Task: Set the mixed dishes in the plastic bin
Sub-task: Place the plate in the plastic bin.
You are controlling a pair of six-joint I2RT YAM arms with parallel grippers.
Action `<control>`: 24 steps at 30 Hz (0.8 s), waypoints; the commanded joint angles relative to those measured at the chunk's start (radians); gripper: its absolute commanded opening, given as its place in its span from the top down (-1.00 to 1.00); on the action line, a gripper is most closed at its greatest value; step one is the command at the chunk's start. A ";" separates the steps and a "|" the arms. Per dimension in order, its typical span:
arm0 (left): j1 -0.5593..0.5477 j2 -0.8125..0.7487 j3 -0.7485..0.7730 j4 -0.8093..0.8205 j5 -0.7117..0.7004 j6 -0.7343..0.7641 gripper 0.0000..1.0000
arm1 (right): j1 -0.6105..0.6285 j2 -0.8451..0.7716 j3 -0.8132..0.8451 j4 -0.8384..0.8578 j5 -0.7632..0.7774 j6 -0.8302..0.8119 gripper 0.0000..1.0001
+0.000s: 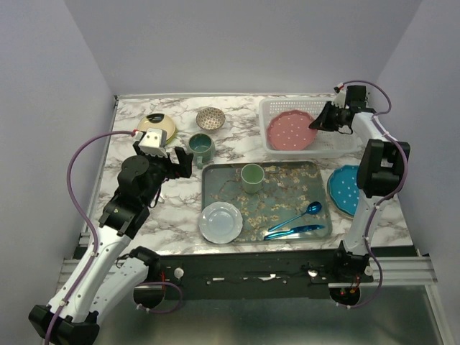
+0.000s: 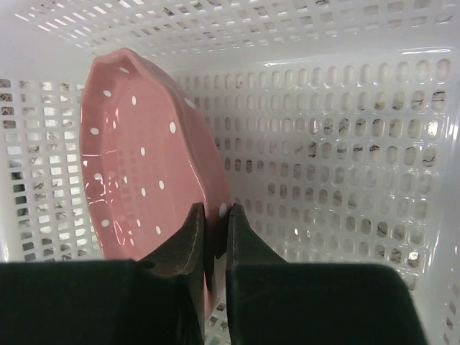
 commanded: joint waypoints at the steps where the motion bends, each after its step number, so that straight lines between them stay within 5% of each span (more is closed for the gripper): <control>1: 0.008 -0.012 0.010 0.008 0.001 0.012 -0.97 | 0.016 0.017 0.065 -0.001 -0.023 0.008 0.68; 7: 0.010 -0.012 0.012 0.008 0.001 0.012 -0.97 | 0.021 0.033 0.079 -0.015 -0.011 -0.006 0.54; 14: 0.010 -0.012 0.012 0.008 0.004 0.012 -0.97 | 0.028 0.037 0.096 -0.032 -0.003 -0.032 0.07; 24: 0.010 -0.017 0.012 0.008 0.012 0.011 -0.97 | 0.030 -0.008 0.091 -0.049 0.015 -0.087 -0.30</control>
